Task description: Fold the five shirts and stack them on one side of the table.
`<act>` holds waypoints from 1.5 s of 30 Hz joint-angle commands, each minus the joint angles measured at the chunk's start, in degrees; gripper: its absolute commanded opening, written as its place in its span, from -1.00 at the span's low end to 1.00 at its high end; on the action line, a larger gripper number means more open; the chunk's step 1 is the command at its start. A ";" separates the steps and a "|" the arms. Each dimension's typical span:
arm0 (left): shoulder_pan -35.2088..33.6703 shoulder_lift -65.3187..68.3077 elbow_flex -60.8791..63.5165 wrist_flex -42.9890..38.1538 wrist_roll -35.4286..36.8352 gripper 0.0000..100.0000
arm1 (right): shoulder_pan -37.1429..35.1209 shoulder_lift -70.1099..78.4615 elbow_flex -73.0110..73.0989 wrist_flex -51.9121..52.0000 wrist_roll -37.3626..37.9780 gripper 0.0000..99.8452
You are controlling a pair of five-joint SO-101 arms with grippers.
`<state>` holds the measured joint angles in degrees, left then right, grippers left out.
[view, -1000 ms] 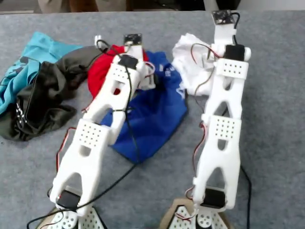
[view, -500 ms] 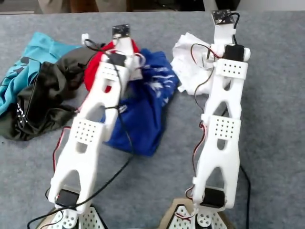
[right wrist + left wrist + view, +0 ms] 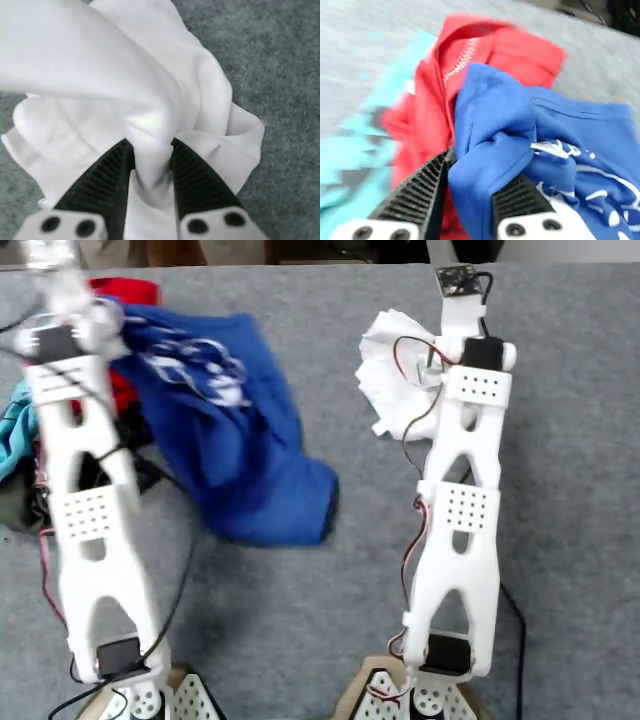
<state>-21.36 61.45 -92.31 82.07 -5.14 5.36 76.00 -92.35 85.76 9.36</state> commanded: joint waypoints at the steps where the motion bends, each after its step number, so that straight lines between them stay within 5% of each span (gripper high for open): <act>1: -5.80 -9.19 -3.52 -0.09 -0.62 -0.96 | -1.80 0.04 -3.03 -1.14 -0.26 -0.99; 13: -19.16 -21.76 -3.52 0.18 -0.09 -0.96 | -3.30 0.22 -3.03 -0.88 -0.18 -0.99; 27: -23.56 -21.85 -3.25 1.58 4.22 -0.96 | -10.42 -0.13 -3.12 3.43 6.42 -0.99; 31: -19.08 -20.70 -2.37 9.14 12.66 -0.93 | -10.51 -0.13 -3.12 3.43 6.59 -0.99; 37: -10.90 -19.21 -2.37 17.76 21.80 -0.49 | -10.51 0.04 -3.12 3.43 6.59 -0.99; 45: -0.79 -19.38 -2.29 18.81 23.21 -0.56 | -10.51 0.04 -3.12 3.34 6.59 -0.99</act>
<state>-27.16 42.90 -93.01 100.18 17.71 -3.34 76.35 -92.35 88.92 15.43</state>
